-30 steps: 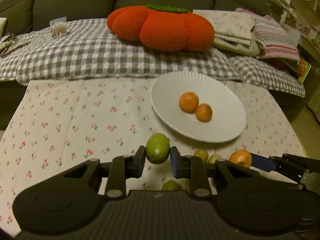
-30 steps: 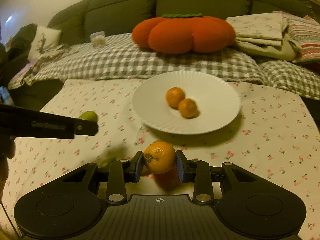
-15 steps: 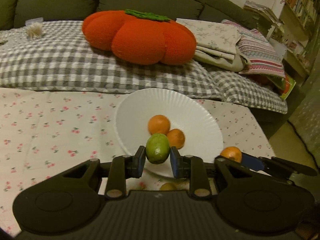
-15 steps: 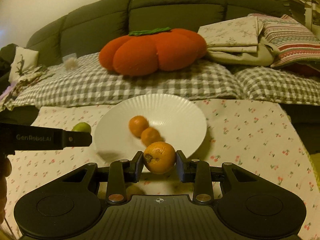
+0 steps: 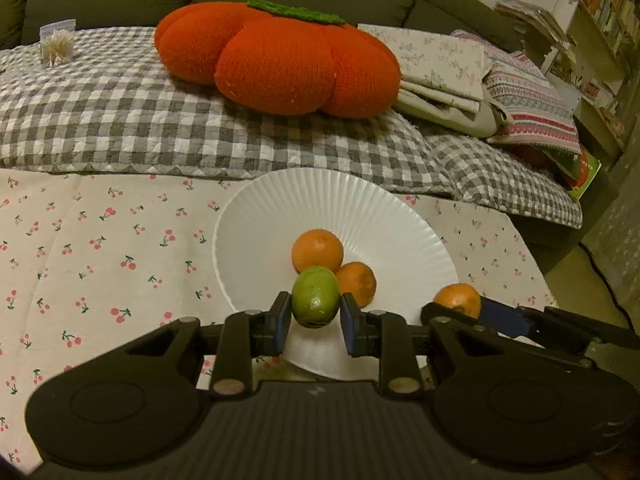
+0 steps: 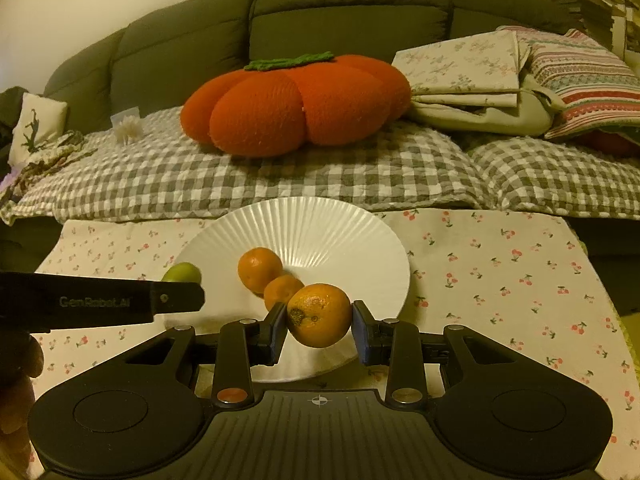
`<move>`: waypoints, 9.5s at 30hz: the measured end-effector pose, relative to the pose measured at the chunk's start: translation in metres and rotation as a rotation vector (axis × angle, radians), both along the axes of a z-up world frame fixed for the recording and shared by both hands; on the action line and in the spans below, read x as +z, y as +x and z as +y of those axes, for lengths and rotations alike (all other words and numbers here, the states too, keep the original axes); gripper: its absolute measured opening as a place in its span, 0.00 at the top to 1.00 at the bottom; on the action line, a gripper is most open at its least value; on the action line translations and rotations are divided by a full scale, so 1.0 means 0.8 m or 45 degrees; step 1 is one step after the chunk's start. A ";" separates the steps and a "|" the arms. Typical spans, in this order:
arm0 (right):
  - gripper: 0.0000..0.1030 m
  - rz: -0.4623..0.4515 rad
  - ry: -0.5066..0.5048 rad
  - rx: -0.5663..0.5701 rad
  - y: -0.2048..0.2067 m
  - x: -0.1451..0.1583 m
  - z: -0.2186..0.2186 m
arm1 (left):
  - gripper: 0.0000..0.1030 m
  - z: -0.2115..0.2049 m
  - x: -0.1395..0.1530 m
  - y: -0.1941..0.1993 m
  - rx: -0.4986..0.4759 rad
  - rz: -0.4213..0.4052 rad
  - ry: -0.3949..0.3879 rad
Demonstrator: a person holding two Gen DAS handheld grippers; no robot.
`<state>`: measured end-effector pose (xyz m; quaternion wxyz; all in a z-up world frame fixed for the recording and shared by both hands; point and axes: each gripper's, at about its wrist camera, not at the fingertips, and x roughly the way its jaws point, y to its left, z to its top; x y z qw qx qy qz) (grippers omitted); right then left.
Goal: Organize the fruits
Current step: 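Lower the lime into the plate and open the left tool while the right carries its orange, then lower the orange into the plate and open the right tool, then grasp the pale yellow fruit with the left tool while the right tool grasps the red tomato, then carry the yellow fruit and tomato onto the plate and open both tools, then lift both open tools away from the plate toward the fruits on the cloth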
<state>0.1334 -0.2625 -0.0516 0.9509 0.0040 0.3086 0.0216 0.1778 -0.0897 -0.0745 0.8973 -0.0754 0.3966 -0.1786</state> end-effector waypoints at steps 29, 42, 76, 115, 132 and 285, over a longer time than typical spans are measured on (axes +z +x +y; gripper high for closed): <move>0.66 0.022 0.026 -0.050 0.001 -0.008 -0.020 | 0.49 0.016 0.012 -0.010 0.035 0.014 -0.057; 0.66 -0.012 0.021 0.040 0.023 -0.017 0.001 | 0.49 0.046 0.014 -0.016 0.083 0.044 -0.079; 0.43 0.032 0.051 0.123 -0.111 -0.008 0.028 | 0.42 0.077 0.017 -0.121 0.014 0.100 0.110; 0.45 0.101 -0.039 0.251 -0.087 -0.047 0.043 | 0.78 0.042 -0.030 -0.150 -0.125 0.180 0.190; 0.67 0.124 -0.071 0.298 -0.086 -0.051 0.051 | 0.78 0.066 0.000 -0.130 -0.036 0.133 0.112; 0.45 0.102 0.103 0.171 -0.083 -0.048 0.030 | 0.75 0.030 -0.039 -0.106 -0.208 0.097 0.299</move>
